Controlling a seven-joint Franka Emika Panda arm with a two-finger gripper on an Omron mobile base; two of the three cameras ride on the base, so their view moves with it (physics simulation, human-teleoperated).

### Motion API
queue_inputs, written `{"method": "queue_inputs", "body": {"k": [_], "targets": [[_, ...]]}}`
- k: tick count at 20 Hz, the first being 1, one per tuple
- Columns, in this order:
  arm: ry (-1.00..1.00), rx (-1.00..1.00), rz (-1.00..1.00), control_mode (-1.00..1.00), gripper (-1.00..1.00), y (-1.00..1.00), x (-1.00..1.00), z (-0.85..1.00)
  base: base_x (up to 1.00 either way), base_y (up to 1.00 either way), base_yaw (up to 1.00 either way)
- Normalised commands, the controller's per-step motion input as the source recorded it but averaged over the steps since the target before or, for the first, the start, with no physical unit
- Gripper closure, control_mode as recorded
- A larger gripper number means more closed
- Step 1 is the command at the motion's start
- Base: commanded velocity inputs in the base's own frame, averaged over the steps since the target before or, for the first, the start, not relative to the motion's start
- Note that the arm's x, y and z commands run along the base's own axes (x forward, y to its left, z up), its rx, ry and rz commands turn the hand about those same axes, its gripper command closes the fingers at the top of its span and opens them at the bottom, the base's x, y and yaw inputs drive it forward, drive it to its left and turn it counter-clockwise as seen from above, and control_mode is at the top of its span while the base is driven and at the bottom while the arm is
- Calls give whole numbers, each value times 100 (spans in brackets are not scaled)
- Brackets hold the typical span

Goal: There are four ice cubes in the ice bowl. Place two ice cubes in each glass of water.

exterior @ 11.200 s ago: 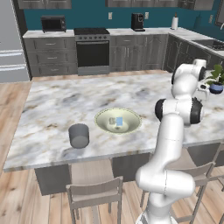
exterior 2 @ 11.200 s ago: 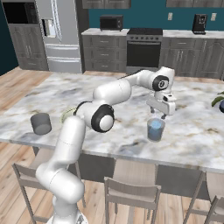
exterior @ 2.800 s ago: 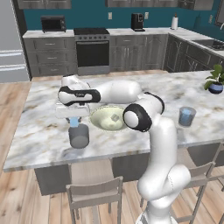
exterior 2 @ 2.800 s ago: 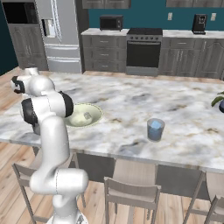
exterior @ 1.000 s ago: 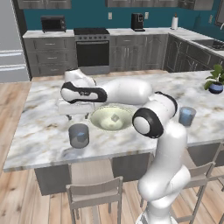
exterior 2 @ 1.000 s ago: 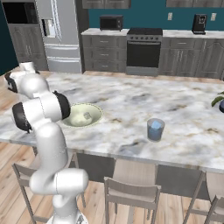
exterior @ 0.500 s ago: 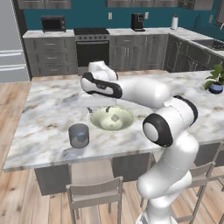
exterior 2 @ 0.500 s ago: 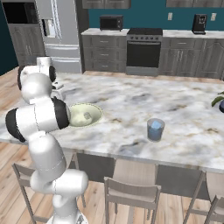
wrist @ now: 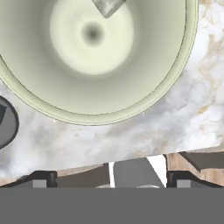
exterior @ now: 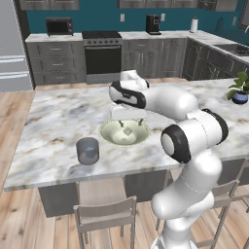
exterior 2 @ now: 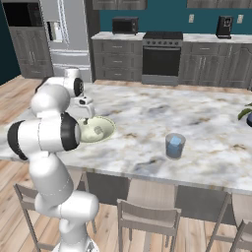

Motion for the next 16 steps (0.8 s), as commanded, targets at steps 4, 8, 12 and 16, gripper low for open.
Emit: {"method": "queue_inputs", "body": {"k": [4, 8, 12, 16], "targets": [[13, -15, 7, -100, -100, -37, 32, -36, 0, 0, 0], [8, -11, 14, -100, -100, -9, 35, -43, 0, 0, 0], [0, 0, 13, -100, -100, -11, 42, -17, 0, 0, 0], [-1, 0, 5, -100, -100, 0, 24, -16, 0, 0, 0]]}}
